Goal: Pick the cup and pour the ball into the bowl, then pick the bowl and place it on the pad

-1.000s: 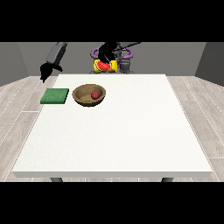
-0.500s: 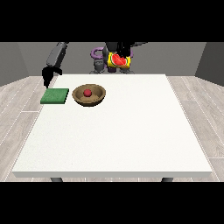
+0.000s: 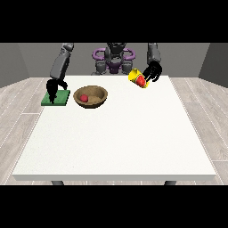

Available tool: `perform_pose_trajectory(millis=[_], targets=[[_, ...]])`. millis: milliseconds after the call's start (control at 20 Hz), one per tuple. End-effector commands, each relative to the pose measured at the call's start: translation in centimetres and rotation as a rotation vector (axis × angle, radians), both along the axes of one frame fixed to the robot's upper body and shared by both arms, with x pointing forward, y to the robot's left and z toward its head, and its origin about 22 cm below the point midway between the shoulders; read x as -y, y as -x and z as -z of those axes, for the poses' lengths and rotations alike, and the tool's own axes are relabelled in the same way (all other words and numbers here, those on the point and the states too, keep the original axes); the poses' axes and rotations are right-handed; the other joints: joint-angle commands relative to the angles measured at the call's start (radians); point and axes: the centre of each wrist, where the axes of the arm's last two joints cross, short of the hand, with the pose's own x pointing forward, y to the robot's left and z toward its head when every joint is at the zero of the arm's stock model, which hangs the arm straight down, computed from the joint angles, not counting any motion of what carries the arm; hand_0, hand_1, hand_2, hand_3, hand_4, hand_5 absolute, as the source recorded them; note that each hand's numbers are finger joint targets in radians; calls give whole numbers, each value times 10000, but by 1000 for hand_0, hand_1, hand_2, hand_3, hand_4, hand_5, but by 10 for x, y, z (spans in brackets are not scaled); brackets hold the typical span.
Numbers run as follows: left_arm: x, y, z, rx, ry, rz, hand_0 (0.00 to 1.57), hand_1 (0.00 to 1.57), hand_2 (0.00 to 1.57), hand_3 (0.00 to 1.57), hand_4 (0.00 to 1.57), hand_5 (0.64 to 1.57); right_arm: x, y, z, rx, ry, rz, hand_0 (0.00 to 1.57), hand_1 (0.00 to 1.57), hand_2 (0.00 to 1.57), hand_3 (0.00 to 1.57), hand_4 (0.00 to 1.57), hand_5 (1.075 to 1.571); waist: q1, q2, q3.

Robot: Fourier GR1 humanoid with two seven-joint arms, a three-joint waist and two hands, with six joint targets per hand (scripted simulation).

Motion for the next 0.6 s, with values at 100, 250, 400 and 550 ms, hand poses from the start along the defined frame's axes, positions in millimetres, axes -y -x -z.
perform_pose_trajectory(millis=[100,250,400,550], targets=[[-52,10,23,615,3390,931,1234,1234,1084,737,1412,1565,14,1,-14,899,-240,531,0,0,404,241,692,1548,713,1316,37],[-58,-5,1,821,5276,1893,969,969,917,570,1206,1545,13,-14,-29,1541,-545,623,0,0,405,271,660,1552,890,2073,48],[-46,-2,36,-1249,6333,2440,0,0,0,0,0,977,5,-34,-49,2433,-508,282,0,0,297,0,109,1533,409,2799,40],[-74,-15,31,-1438,6763,2483,0,0,0,0,0,642,-5,-46,-56,1998,-374,53,0,0,0,0,0,1569,139,2472,65]])
